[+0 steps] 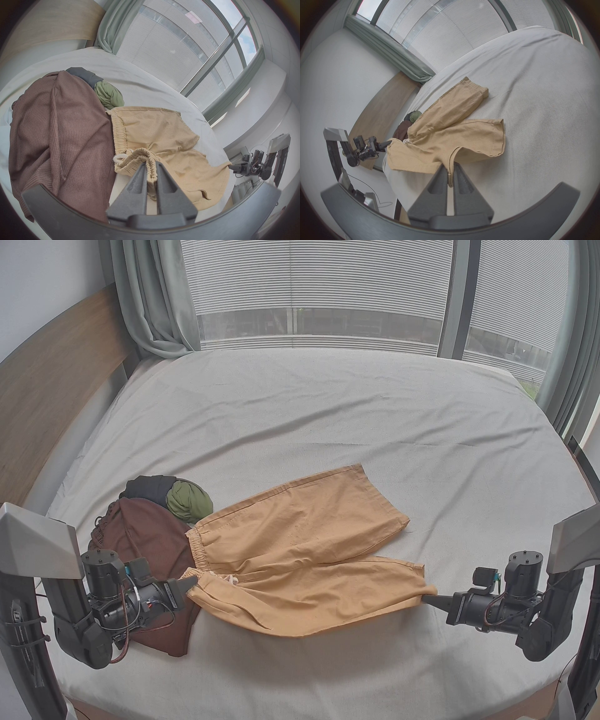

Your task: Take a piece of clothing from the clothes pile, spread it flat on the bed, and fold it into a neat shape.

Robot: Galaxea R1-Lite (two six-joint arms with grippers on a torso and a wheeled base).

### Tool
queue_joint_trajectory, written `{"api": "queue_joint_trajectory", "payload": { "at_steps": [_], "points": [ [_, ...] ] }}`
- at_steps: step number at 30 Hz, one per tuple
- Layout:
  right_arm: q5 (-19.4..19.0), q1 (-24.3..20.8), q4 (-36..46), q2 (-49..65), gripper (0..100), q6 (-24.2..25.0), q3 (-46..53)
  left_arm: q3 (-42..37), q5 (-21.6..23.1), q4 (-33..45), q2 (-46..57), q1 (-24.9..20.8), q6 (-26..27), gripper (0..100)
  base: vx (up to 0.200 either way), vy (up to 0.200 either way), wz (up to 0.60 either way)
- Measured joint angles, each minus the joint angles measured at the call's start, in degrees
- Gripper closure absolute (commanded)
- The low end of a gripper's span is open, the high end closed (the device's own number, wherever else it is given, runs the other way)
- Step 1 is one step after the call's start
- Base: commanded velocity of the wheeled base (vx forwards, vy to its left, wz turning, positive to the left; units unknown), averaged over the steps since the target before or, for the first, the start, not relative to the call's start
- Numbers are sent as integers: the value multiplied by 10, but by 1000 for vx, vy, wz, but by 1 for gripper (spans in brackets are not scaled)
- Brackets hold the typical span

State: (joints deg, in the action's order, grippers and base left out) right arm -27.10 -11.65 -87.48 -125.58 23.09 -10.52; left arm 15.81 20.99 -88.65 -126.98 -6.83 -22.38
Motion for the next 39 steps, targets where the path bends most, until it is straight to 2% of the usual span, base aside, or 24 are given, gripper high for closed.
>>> {"api": "queue_joint_trajectory", "payload": {
  "at_steps": [12,17,39],
  "points": [
    [-2,2,2,35,100,96,-55,20,-2,0,10,1,-39,100,0,0,0],
    [-2,4,2,40,100,143,-97,35,-26,0,9,1,-48,100,0,0,0],
    [-1,8,125,59,100,158,-217,68,-50,0,7,-1,-79,100,0,0,0]
  ]
}}
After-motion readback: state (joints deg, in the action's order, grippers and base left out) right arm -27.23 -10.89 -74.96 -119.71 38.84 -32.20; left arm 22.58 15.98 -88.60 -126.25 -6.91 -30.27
